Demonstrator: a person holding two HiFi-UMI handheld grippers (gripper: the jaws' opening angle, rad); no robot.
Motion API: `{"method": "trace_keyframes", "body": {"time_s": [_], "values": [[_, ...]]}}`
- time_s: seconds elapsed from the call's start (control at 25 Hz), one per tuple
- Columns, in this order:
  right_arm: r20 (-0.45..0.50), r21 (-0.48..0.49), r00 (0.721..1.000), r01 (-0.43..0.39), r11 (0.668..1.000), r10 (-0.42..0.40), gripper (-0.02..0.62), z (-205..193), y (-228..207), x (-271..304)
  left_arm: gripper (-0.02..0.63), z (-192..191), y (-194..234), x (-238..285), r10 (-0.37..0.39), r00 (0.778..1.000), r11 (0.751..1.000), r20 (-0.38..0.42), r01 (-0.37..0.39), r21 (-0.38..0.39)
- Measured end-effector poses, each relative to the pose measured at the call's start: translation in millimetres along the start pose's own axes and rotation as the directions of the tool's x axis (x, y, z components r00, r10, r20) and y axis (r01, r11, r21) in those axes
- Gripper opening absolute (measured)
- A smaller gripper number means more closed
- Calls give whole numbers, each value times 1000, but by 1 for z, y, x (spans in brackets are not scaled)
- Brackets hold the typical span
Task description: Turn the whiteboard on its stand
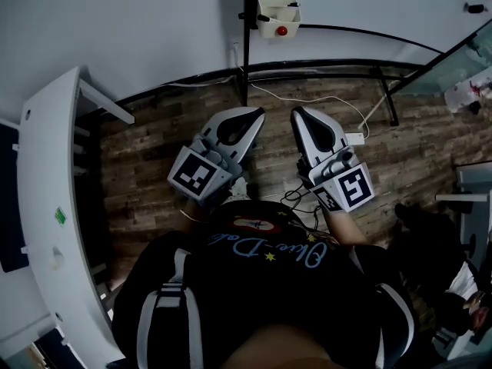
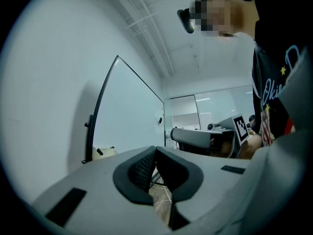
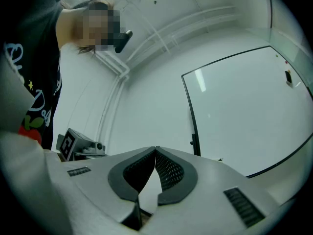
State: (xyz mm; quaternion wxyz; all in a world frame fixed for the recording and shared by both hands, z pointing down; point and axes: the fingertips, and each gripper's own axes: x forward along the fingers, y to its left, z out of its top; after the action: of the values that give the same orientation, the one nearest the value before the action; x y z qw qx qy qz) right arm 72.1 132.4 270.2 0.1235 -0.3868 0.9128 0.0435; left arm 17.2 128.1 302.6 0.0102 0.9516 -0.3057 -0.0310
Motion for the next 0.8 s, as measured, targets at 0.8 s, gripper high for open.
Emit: {"method": "trace_keyframes", "body": {"time_s": [0.8], "values": [[-11, 10, 999, 37, 999, -36, 34, -32, -31, 85, -3, -8, 99, 11, -4, 1000, 1000, -24, 4, -11]]}}
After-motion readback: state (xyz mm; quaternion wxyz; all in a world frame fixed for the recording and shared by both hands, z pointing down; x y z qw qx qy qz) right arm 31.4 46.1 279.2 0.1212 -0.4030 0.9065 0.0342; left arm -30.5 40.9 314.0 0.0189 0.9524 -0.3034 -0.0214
